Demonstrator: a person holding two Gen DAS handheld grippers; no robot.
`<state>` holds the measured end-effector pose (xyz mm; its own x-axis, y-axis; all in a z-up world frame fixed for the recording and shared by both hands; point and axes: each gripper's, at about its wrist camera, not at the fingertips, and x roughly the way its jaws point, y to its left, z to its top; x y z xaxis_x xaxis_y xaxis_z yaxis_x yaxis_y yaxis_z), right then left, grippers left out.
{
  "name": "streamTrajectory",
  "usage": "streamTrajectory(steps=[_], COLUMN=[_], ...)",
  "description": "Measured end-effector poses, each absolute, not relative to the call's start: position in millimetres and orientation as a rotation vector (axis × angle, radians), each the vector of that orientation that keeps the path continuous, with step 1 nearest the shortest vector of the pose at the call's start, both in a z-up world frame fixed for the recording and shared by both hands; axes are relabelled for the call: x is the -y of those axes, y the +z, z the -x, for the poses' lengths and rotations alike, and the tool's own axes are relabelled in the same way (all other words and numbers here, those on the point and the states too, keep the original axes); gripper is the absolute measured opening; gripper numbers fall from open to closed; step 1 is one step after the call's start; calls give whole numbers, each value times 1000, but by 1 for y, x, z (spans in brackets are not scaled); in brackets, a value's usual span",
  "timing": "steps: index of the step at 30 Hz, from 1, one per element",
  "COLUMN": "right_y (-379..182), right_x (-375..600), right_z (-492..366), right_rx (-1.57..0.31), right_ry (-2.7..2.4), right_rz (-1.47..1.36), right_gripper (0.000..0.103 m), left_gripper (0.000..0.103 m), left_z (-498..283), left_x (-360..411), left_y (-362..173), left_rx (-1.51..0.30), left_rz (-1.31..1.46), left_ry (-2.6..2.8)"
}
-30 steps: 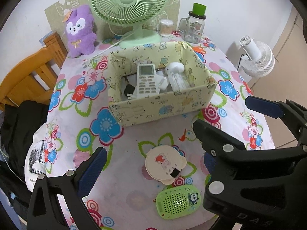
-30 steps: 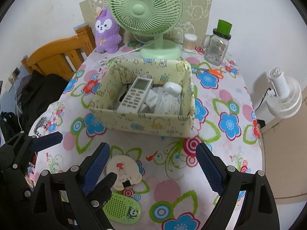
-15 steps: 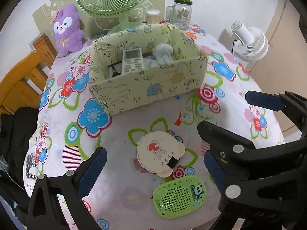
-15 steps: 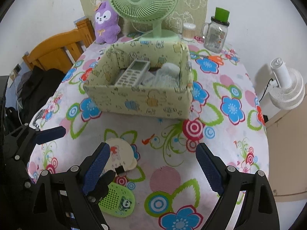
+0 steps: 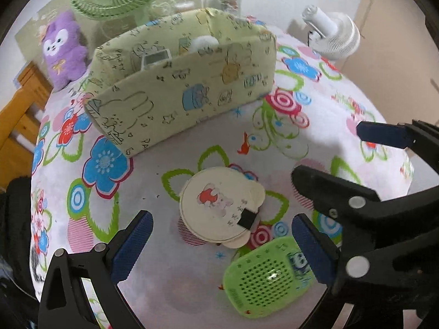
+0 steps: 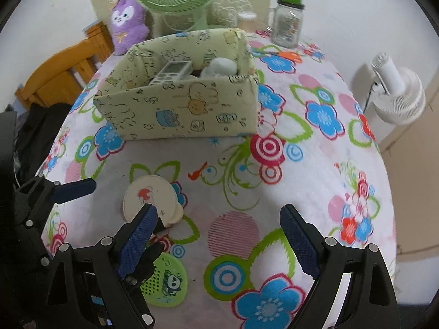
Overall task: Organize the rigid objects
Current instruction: 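Grasp the bunny-print round case with the left tool while the right tool grasps the green speaker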
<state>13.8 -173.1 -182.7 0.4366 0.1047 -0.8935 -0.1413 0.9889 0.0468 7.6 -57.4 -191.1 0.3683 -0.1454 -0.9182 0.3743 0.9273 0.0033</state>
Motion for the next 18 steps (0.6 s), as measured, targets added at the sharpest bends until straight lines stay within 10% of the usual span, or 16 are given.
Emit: streamTrajectory(steps=[18], right_y=[-214], right_x=[171], right_z=[-2], right_rx=[-1156], right_ry=[14], right_rz=[-19], right_gripper=[93], left_gripper=[91], left_z=[-25], left_x=[59], left_y=[-229], left_rx=[-1163], left_rz=[-298], left_ry=[-459])
